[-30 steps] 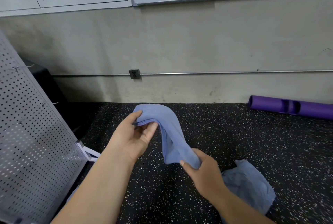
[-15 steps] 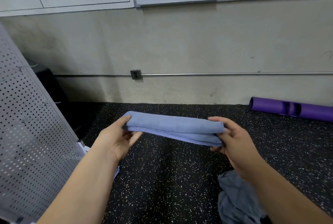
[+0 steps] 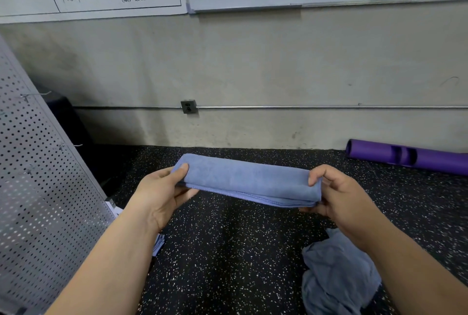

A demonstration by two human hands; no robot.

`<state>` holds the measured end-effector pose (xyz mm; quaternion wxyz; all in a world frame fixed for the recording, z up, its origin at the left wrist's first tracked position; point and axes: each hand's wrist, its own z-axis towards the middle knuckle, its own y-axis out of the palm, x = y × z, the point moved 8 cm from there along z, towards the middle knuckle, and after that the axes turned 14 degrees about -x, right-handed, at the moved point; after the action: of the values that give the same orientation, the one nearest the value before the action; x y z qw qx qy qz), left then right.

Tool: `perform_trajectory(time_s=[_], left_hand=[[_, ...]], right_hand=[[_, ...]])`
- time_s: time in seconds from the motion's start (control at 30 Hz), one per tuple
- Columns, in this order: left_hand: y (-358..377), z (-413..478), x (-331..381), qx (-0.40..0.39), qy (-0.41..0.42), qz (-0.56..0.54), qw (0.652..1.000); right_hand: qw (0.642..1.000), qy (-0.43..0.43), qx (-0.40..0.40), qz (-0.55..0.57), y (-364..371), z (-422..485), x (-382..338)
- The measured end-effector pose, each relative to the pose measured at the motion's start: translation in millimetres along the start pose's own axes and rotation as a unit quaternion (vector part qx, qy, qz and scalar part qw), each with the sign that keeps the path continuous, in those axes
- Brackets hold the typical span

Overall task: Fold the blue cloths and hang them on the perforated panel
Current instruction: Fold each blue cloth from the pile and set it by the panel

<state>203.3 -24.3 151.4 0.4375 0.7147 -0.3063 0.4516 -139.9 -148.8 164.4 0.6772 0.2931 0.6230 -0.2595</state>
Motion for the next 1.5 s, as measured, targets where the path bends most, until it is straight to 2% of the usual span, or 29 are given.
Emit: perform_trajectory(time_s=[0.2,0.27,0.37,0.57,0.7,0.8,1.07,1.2,1.33,1.43,1.5], left_hand=[[-2,2,-1,0.006,0.011,-0.018,1.000],[-2,2,-1,0.005,0.011,-0.028,1.000],[-2,3,-3,0.000,0.004,-0.037,0.999],[-3,5,-6,0.005,-0.007,-0.037,0.999],[9,4,-6,-0.048,-0.017,-0.047,0.998],[16,3,-6,-0.079,-0.021,-0.031,0.996],[7,2,1,0.030,0.060,0.001,0.998],[16,-1,-2,0.043,0.079,-0.001,0.996],[19,-2,-12,0.060,0.053,-0.065,0.995],[24,0,-21,0.049,0.016,-0.176,0.983],[33,1,-26,0.032,0.009,-0.228,0.973]], right_hand=[[0.994,0.025,0.000,0.104,5,3,2],[0.998,0.021,0.013,0.061,5,3,2],[0.997,-0.002,0.011,-0.072,2,2,2],[0.997,-0.008,0.024,-0.068,-6,1,0],[0.992,0.005,0.067,-0.104,-13,1,4],[0.994,0.005,0.076,-0.080,-14,1,5],[0.994,-0.020,0.111,-0.007,-13,1,2],[0.993,-0.001,0.084,0.087,-7,5,12],[0.988,0.037,0.053,0.138,-2,8,25],[0.992,0.078,0.003,0.102,3,7,32],[0.993,0.111,-0.045,-0.001,10,5,35]])
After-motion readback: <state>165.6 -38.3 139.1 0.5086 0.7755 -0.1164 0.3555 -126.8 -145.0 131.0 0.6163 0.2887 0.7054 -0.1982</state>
